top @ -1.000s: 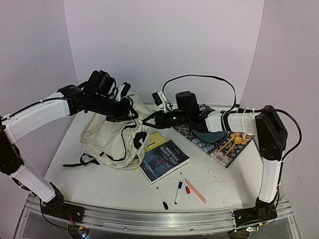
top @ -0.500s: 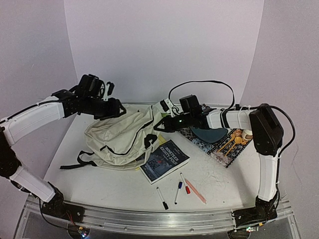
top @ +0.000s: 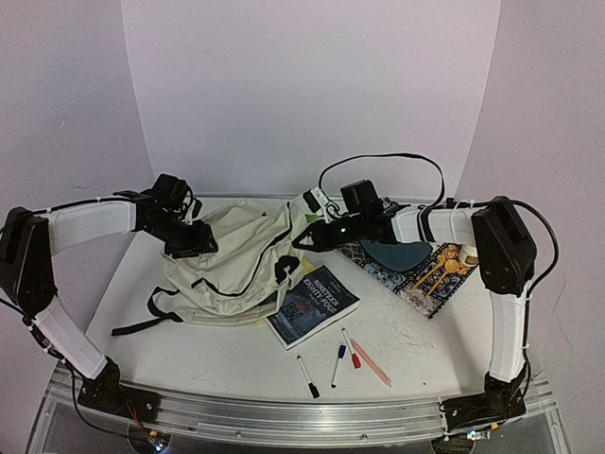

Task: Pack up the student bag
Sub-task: Adjust the student bag at the corner of the board, then grab the largest pocket of the student bag.

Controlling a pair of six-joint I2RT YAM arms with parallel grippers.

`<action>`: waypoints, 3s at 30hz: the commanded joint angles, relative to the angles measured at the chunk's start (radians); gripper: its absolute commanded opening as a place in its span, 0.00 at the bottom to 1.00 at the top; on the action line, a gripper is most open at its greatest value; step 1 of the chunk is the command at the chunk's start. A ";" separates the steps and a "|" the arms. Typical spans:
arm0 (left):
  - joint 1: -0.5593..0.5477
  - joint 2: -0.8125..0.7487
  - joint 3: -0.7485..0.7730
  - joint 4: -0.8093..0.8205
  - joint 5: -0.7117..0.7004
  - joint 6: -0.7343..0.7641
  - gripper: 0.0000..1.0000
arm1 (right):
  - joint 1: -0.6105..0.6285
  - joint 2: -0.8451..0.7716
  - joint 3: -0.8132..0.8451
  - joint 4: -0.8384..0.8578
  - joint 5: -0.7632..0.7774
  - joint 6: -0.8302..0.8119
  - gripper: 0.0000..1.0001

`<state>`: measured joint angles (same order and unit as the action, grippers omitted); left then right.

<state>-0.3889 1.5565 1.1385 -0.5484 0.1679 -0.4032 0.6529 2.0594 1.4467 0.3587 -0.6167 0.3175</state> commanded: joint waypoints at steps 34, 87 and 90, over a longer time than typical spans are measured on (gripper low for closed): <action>0.002 -0.331 -0.086 0.060 -0.025 -0.322 0.00 | 0.001 -0.108 0.076 -0.055 0.441 -0.061 0.52; -0.331 -0.242 -0.209 0.465 -0.191 -0.746 0.00 | 0.448 0.060 0.177 -0.096 0.697 0.278 0.62; -0.338 -0.254 -0.210 0.471 -0.192 -0.745 0.00 | 0.448 0.073 0.194 -0.147 0.752 0.272 0.58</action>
<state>-0.7001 1.3319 0.9070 -0.2152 -0.0571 -1.1355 1.1052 2.0987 1.5850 0.2598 0.0207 0.5846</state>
